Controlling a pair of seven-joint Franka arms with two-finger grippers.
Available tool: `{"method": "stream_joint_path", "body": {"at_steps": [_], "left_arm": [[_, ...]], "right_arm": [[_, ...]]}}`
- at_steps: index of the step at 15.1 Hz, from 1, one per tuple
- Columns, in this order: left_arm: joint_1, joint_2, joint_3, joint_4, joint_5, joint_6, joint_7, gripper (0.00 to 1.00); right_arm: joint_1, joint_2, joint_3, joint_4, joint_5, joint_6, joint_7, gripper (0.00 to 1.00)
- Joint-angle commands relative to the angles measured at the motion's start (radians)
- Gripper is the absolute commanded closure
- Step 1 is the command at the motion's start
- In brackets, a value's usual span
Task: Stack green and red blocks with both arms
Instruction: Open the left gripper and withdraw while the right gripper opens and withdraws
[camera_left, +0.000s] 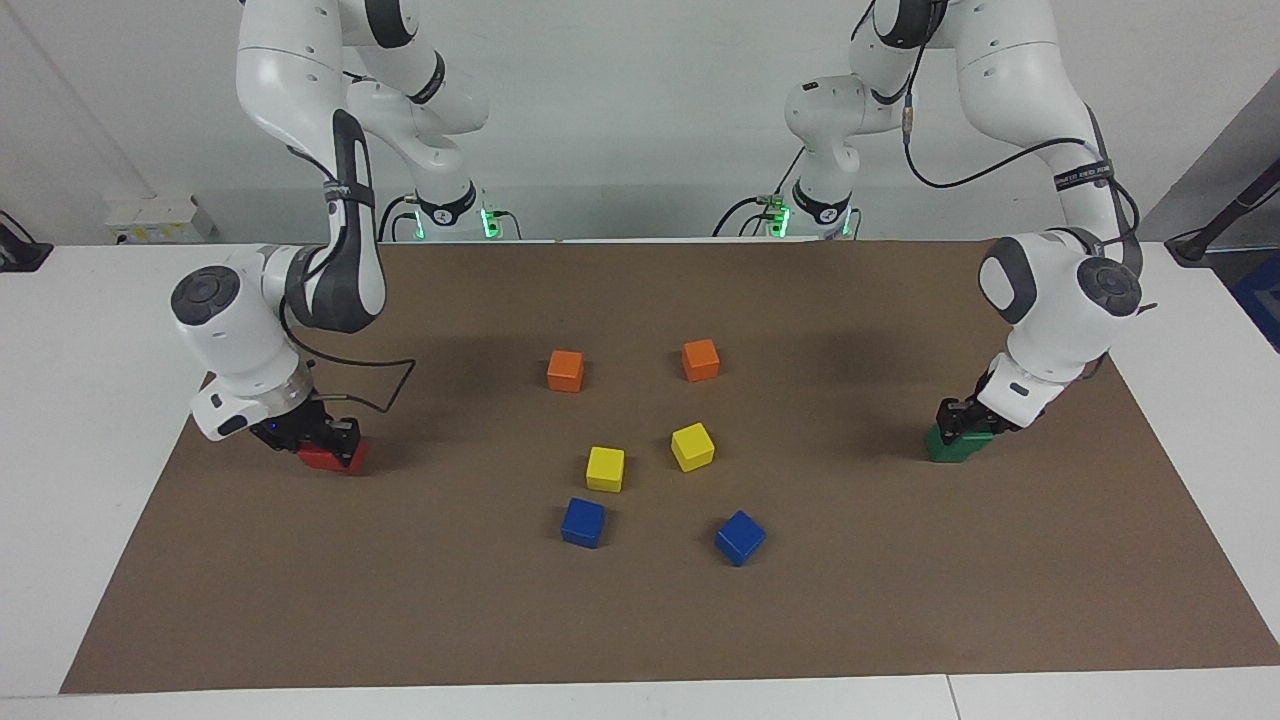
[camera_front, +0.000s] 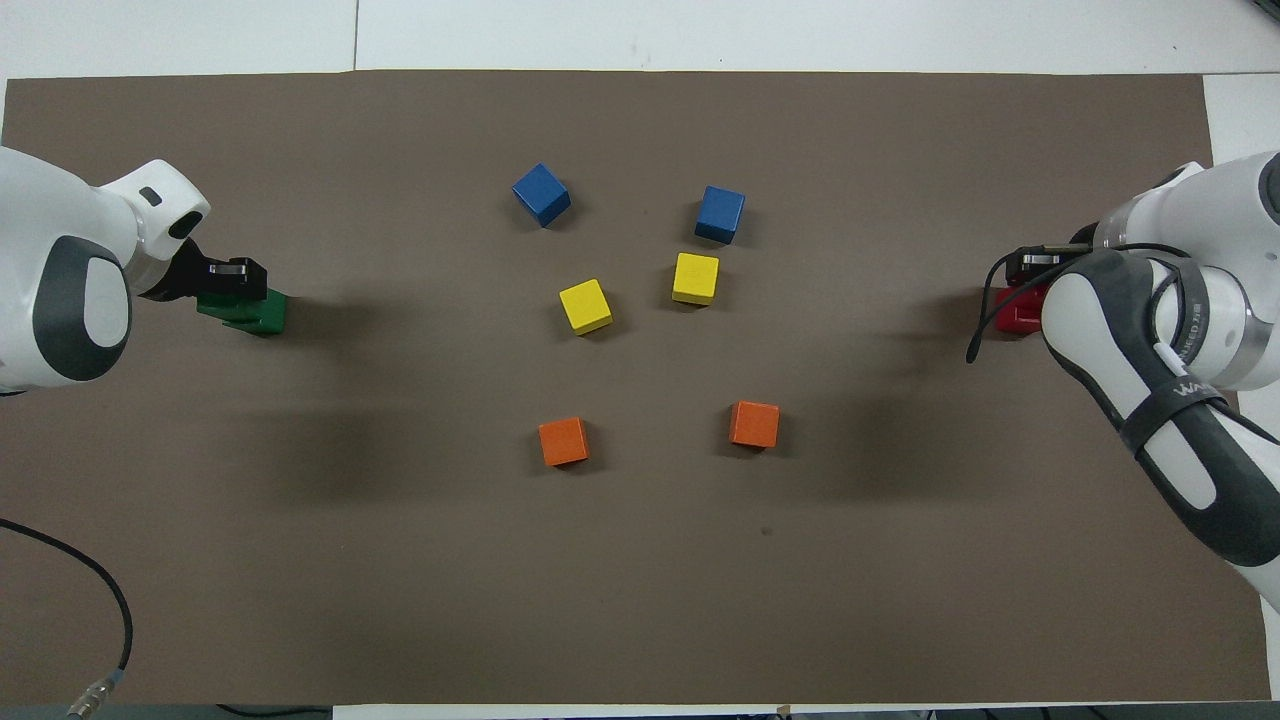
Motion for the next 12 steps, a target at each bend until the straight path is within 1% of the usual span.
{"method": "stream_joint_path", "body": {"at_steps": [1, 2, 3, 4, 7, 9, 10, 11, 12], "left_arm": [[0.015, -0.025, -0.004, -0.026, -0.020, 0.001, 0.025, 0.00], [0.013, -0.038, -0.004, -0.018, -0.017, -0.017, 0.023, 0.00], [0.012, -0.051, -0.004, -0.004, -0.017, -0.042, 0.023, 0.00], [0.010, -0.071, -0.004, 0.011, -0.017, -0.082, 0.023, 0.00], [-0.002, -0.128, -0.004, 0.099, -0.015, -0.232, -0.001, 0.00], [-0.013, -0.200, -0.013, 0.106, -0.009, -0.316, -0.058, 0.00], [-0.026, -0.243, -0.015, 0.114, -0.007, -0.346, -0.073, 0.00], [-0.030, -0.280, -0.015, 0.114, -0.007, -0.372, -0.075, 0.00], [-0.037, -0.304, -0.017, 0.114, -0.007, -0.395, -0.075, 0.00]], "right_arm": [[-0.010, -0.017, 0.011, -0.051, 0.006, 0.017, 0.020, 1.00], [-0.012, -0.017, 0.013, -0.051, 0.006, 0.017, 0.023, 1.00], [-0.012, -0.017, 0.011, -0.051, 0.006, 0.018, 0.025, 0.70], [-0.012, -0.017, 0.013, -0.051, 0.006, 0.017, 0.026, 0.01], [-0.007, -0.016, 0.011, -0.042, 0.004, 0.009, 0.034, 0.00], [-0.003, -0.019, 0.010, -0.028, 0.003, -0.008, 0.034, 0.00], [-0.003, -0.024, 0.010, -0.011, -0.003, -0.035, 0.034, 0.00], [-0.003, -0.025, 0.008, 0.025, -0.008, -0.091, 0.034, 0.00], [-0.001, -0.030, 0.010, 0.086, -0.010, -0.168, 0.033, 0.00]]}}
